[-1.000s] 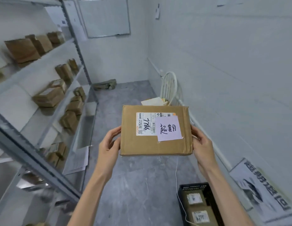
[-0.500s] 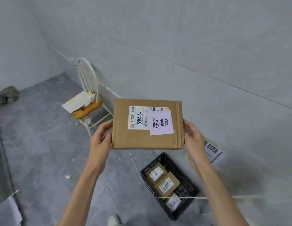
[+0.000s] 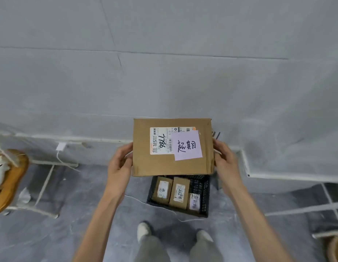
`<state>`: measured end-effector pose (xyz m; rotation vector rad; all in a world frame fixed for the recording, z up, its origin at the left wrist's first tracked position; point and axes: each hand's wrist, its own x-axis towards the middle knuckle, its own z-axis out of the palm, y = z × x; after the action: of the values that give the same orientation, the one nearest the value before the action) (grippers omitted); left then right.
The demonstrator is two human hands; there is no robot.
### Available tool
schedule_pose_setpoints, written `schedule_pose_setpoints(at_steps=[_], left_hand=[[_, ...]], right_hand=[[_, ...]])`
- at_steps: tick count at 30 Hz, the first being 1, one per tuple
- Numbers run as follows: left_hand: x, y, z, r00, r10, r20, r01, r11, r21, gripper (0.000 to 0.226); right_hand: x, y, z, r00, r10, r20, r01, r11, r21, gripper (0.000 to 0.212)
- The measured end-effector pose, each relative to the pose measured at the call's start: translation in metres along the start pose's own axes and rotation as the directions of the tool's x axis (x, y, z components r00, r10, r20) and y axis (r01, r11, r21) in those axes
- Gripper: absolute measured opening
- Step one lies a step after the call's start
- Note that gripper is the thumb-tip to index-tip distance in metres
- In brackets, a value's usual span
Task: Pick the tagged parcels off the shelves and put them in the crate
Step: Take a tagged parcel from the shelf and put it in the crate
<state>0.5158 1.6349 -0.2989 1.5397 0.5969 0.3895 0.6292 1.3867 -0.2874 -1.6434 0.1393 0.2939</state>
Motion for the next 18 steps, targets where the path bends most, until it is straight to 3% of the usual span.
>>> schedule_pose_setpoints(at_steps=[5, 14, 18], left_hand=[[0.041, -0.04, 0.007, 0.983, -0.114, 0.147, 0.109, 0.993, 0.042, 0.051], [0.111, -0.148, 0.055, 0.928, -0.292, 0.233, 0.241, 0.944, 0.224, 0.036], [0.141, -0.196, 0.078, 0.911, -0.305, 0.279, 0.203, 0.918, 0.341, 0.034]], right_hand=[[0.006, 0.048, 0.003, 0.98, 0.084, -0.182, -0.086, 0.996, -0.003, 0.051], [0.032, 0.181, 0.014, 0.893, 0.241, -0.381, -0.193, 0.968, 0.159, 0.031], [0.04, 0.24, 0.03, 0.848, 0.345, -0.401, -0.262, 0.933, 0.248, 0.028]])
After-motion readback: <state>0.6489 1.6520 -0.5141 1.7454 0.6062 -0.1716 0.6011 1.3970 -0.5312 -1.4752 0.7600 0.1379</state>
